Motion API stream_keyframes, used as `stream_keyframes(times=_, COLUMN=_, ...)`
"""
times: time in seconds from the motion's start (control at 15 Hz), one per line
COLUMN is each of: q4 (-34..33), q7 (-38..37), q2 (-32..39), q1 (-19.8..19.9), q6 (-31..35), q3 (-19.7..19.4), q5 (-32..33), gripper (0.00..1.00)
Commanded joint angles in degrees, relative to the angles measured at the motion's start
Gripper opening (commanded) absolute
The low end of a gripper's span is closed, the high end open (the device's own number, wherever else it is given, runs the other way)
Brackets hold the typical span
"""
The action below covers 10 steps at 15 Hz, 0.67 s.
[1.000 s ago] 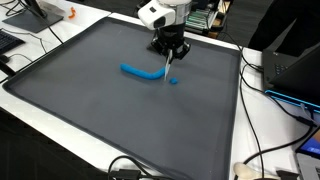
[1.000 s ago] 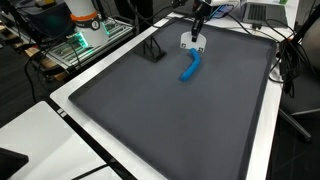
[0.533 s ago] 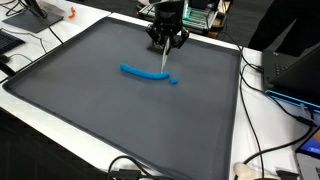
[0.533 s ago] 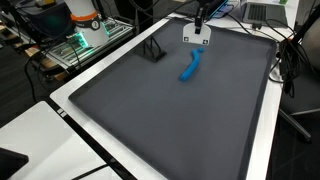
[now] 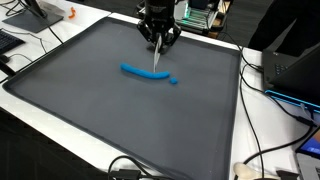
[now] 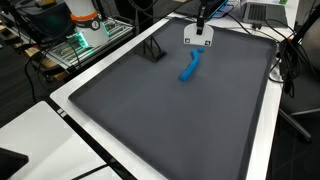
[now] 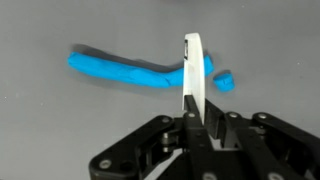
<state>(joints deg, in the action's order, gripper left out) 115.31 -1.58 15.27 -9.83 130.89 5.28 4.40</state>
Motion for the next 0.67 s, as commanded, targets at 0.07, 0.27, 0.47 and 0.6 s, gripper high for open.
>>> stream_keyframes(times=0.07, q4=-1.17, q7=2.77, q2=2.3, q1=0.75, q6=0.24, q3=0.45, q5=0.76, gripper=0.02)
stream_keyframes(times=0.27, q4=-1.45, q7=3.25, q2=3.65, q1=0.81, q6=1.04, q3=0.79, q5=-0.18, gripper=0.02)
stream_keyframes(times=0.47, q4=-1.55, q7=2.95, q2=4.69, q1=0.74, q6=1.13, q3=1.05, q5=-0.58, gripper=0.02)
stream_keyframes(times=0.6, q4=-1.52, q7=2.7, q2=5.29, q1=0.72, q6=1.48, q3=1.16, q5=-0.84, gripper=0.02)
